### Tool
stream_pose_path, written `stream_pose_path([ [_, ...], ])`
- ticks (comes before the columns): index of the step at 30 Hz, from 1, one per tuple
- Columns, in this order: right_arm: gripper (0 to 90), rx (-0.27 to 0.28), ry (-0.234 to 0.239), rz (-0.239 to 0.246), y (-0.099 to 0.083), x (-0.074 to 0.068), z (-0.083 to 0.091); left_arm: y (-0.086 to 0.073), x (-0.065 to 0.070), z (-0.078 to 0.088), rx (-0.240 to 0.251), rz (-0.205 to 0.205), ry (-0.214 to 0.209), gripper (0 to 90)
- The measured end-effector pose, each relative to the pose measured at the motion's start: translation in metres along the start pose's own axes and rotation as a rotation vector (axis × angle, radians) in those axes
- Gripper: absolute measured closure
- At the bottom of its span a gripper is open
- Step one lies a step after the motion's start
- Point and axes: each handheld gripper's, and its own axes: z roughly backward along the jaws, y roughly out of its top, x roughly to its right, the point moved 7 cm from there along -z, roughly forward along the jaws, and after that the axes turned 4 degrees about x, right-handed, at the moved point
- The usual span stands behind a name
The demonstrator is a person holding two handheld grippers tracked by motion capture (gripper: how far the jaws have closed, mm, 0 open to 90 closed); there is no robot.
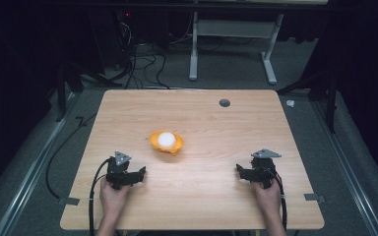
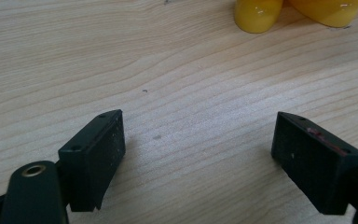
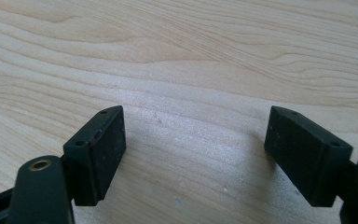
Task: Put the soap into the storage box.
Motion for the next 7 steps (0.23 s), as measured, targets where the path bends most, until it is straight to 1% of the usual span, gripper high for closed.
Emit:
stream_pose_path([
  [7,21.4,0.001,0.000,0.000,0.0000,0.0000,-0.0001,-0.0004,0.0002,0.0004,0.001,0.005,0.008,17.6],
])
